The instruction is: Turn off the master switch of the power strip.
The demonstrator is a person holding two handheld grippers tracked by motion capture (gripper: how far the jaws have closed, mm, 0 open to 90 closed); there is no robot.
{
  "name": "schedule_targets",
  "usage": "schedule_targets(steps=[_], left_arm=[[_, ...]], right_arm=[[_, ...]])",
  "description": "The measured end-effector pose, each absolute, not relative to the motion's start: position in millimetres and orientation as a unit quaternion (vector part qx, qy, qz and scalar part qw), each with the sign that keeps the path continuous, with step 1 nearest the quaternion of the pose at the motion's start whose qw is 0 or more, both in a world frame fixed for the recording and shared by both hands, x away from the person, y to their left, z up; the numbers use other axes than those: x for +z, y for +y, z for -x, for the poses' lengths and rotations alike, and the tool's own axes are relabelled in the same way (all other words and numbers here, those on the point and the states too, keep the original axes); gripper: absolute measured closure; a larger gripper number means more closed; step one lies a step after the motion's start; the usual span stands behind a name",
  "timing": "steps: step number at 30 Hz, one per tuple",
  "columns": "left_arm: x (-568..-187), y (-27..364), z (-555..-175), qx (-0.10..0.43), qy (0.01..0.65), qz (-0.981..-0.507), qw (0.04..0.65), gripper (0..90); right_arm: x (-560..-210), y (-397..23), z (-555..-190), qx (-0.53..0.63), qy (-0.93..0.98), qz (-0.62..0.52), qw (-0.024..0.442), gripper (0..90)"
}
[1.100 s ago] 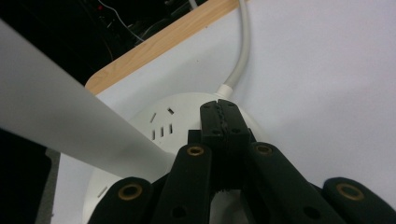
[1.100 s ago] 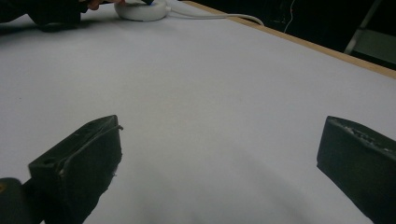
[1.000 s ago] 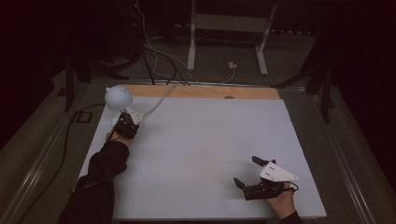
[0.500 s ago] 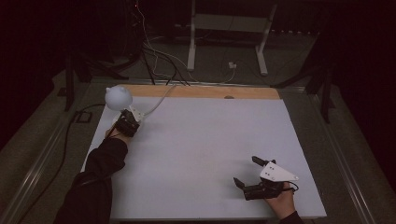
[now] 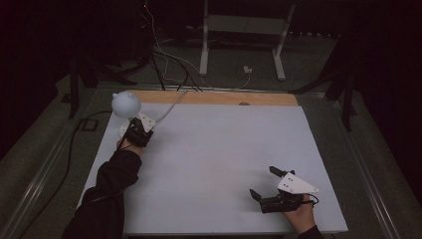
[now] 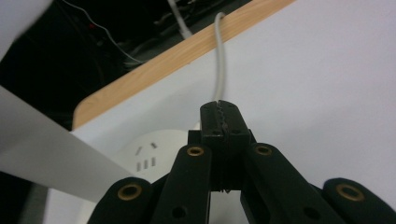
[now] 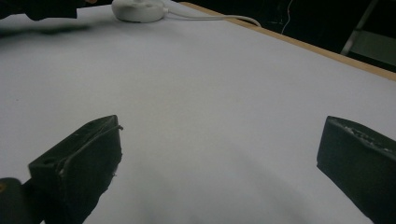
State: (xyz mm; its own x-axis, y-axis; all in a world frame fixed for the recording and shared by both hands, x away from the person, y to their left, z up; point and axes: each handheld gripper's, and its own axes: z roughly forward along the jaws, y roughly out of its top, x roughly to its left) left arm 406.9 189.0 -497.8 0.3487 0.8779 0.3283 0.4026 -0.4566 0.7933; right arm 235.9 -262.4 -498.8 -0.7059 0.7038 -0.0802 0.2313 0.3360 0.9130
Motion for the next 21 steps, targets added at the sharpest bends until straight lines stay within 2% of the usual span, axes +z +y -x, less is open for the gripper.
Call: schedule_targets(steps=[17, 18, 20, 21], left_arm=[[-472.2, 203.1, -392.1, 0.318, 0.456, -0.757, 0.342, 90.0], [-470.7, 203.8, -391.2, 0.315, 0.459, -0.757, 0.344, 84.4], [-467.7, 205.5, -389.0, 0.305, 0.461, -0.757, 0.348, 82.4], [-466.5, 205.8, -387.6, 0.303, 0.462, -0.756, 0.35, 78.5]], right_arm=[[-498.2, -263.0, -235.9, 0.493, 0.781, -0.298, 0.241, 0.0], [-498.2, -262.9, -235.9, 0.494, 0.781, -0.299, 0.24, 0.0], [-498.3, -262.9, -236.0, 0.494, 0.78, -0.299, 0.24, 0.0], [-498.4, -262.8, -236.1, 0.493, 0.781, -0.299, 0.24, 0.0]])
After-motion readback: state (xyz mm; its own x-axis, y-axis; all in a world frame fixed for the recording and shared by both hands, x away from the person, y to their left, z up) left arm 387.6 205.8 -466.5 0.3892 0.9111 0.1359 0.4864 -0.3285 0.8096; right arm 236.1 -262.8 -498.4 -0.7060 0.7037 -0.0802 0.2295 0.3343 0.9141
